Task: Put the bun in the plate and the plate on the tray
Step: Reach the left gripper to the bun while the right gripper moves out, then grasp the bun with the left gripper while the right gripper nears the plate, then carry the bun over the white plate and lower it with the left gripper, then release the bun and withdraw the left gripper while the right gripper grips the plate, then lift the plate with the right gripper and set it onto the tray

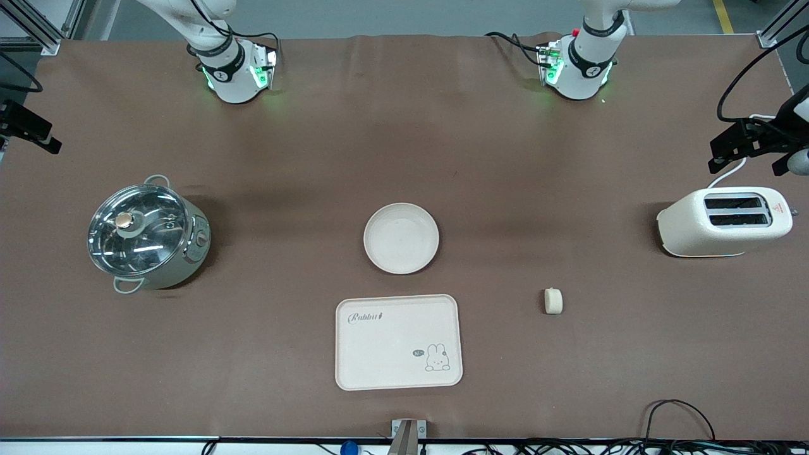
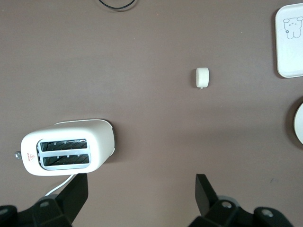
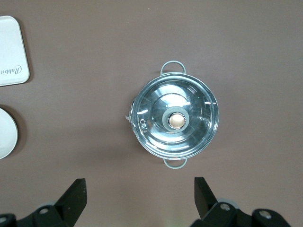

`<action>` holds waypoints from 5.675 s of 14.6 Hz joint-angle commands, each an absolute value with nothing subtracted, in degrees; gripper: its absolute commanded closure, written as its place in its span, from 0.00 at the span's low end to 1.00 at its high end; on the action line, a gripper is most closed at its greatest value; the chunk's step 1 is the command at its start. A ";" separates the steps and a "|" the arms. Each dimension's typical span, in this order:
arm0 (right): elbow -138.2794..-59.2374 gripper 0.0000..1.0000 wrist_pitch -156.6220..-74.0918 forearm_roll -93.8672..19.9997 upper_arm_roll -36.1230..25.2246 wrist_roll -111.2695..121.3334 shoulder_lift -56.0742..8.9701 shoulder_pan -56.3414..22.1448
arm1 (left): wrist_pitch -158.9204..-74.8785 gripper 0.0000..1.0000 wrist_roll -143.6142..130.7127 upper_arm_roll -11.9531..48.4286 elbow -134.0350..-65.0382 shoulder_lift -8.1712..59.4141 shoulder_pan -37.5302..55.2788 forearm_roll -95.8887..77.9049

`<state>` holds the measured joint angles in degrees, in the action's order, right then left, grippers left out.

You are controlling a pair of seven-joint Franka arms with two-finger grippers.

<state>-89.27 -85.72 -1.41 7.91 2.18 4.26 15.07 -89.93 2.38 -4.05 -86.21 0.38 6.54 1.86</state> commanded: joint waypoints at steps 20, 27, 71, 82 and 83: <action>-112.92 0.00 -121.52 -20.82 8.17 -10.55 -10.89 -1.74 | -126.45 0.00 -2.20 0.35 -86.22 42.09 10.37 -8.26; -118.74 0.00 -136.12 -28.91 8.26 -16.59 -17.30 -11.94 | -133.07 0.51 -1.93 1.32 -86.31 44.74 10.28 -12.12; -116.02 1.00 -162.86 -38.85 8.35 -23.28 -28.04 -31.20 | -94.24 0.00 -3.00 19.86 -79.72 14.70 -10.80 2.55; -76.93 1.00 -138.71 -30.06 -0.70 -25.31 -48.67 -26.90 | -83.85 0.00 2.63 -1.29 -83.40 2.29 3.05 -2.54; -75.43 1.00 -138.08 -30.15 -1.14 -25.31 -50.34 -26.55 | -84.11 0.00 2.64 -2.97 -83.58 2.20 4.73 -2.64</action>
